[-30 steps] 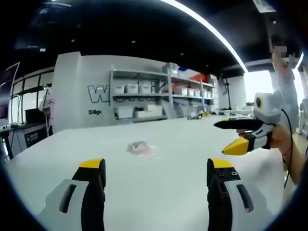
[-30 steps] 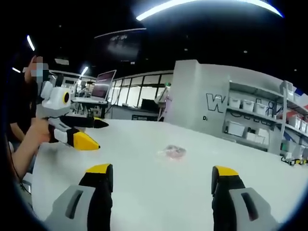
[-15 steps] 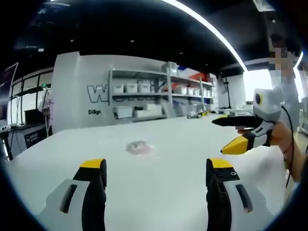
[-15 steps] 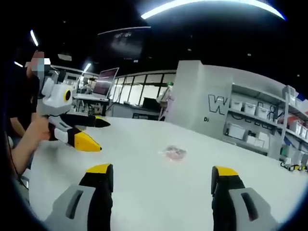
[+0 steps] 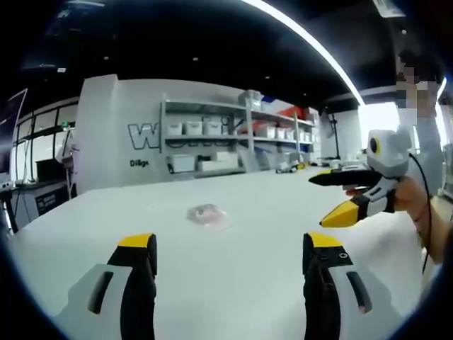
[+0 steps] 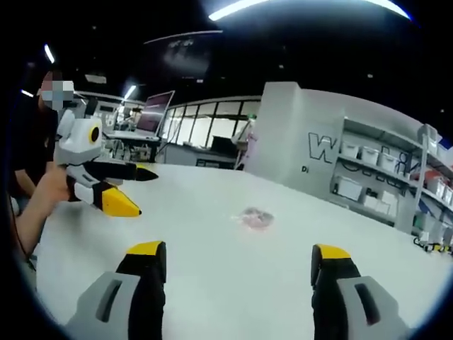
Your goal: Open the resealable bag by pulling the two sides of the seal apart until the entire bag opening is separated and visibly accessible.
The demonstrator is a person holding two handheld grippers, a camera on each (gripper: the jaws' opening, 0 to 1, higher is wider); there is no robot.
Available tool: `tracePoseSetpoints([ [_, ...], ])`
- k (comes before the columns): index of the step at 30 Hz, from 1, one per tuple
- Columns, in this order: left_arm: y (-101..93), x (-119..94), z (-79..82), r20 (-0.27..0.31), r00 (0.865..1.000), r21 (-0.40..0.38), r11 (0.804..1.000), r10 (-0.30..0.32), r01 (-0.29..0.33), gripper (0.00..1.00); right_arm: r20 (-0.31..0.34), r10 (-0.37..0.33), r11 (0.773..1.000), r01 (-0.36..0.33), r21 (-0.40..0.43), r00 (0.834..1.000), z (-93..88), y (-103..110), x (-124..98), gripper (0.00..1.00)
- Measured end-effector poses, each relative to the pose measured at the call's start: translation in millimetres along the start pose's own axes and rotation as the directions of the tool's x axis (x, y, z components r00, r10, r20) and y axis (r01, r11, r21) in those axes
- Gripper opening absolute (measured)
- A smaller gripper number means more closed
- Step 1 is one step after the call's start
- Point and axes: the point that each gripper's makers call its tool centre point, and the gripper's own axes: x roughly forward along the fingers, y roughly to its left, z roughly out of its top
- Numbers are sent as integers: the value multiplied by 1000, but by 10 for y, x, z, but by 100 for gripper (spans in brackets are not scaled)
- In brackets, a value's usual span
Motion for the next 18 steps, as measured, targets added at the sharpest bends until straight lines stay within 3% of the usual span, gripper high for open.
tracePoseSetpoints([
  [8,-34,3,-39,-19,1000,11,1000,-17,17,84,-34,8,998,-10,-57,999,11,-13,35,85],
  [18,-64,24,-39,-28,999,8,999,-31,31,85,-47,15,998,-18,-68,999,12,-7,76,84],
])
